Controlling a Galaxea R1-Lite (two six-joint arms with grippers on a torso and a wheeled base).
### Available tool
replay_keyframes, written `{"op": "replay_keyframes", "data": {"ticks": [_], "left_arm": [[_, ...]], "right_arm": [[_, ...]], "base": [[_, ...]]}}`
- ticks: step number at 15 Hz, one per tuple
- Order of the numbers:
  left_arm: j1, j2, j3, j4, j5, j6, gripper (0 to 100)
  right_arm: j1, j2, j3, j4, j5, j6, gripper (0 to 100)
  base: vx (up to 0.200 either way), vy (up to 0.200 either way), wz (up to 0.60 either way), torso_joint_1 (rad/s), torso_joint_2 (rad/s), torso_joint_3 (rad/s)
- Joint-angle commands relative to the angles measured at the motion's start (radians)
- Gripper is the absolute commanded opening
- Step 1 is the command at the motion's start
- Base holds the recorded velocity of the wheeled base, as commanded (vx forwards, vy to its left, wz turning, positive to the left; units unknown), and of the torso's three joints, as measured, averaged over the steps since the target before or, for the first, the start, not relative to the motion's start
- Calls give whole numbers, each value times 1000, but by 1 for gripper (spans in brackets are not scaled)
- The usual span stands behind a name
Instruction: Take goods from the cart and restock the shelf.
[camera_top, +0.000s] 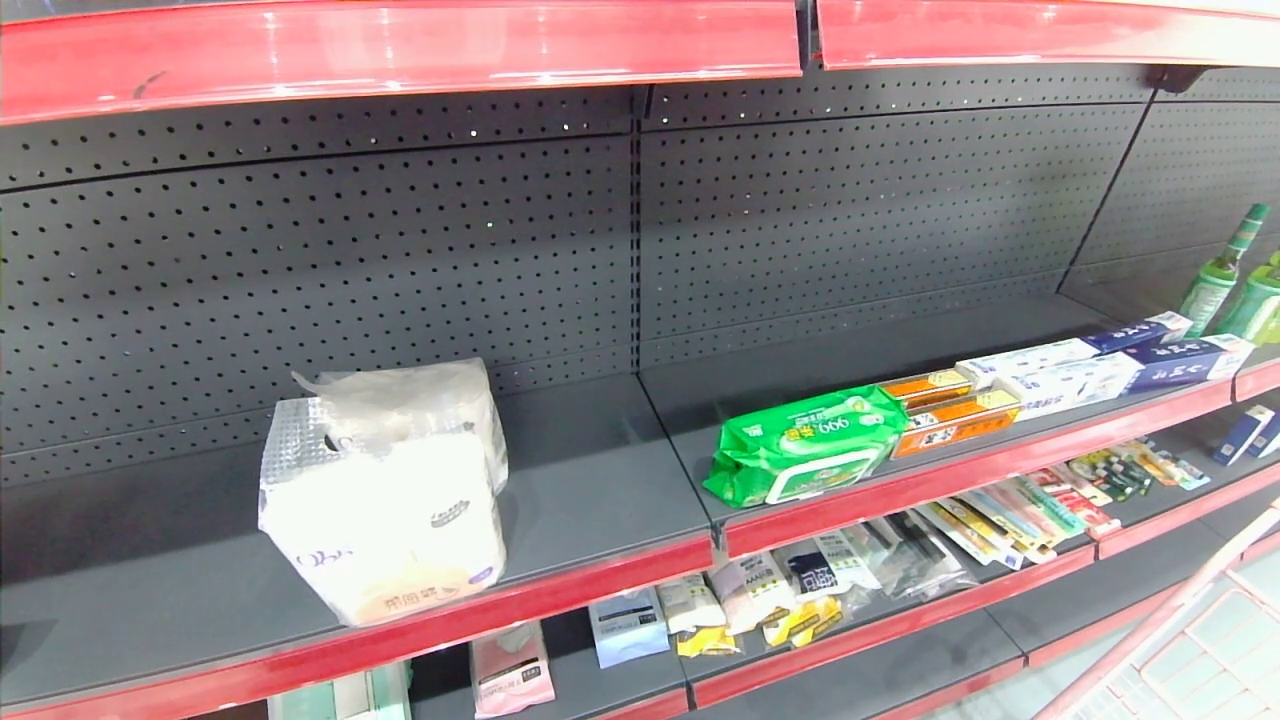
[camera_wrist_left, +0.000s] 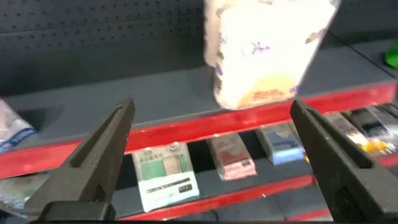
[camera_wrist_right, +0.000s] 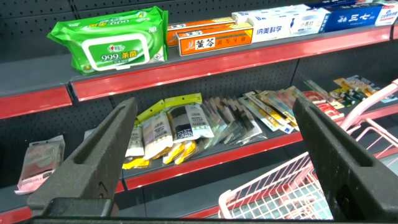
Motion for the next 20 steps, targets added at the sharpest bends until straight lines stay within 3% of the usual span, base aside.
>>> {"op": "replay_keyframes", "data": {"ticks": [1,3,5,17,19,20], "left_arm": [[1,-34,9,0,13,-1,100],[1,-34,9,-3,21,5,100],[0,-34,9,-3,-56,7,100],[-2,-34,11,-5,-94,8,100],[-2,-34,11,-5,-105,8,100],[-2,-34,9,-5,-151,8,100]], "right_arm": [[0,1,0,0,0,0,100],[0,1,0,0,1,-5,100],[0,1,0,0,1,-5,100],[0,1,0,0,1,-3,100],[0,1,0,0,1,-3,100],[0,1,0,0,1,-2,100]], "base": [[0,0,0,0,0,0],[0,0,0,0,0,0],[0,0,0,0,0,0],[0,0,600,1,4,4],[0,0,0,0,0,0],[0,0,0,0,0,0]]}}
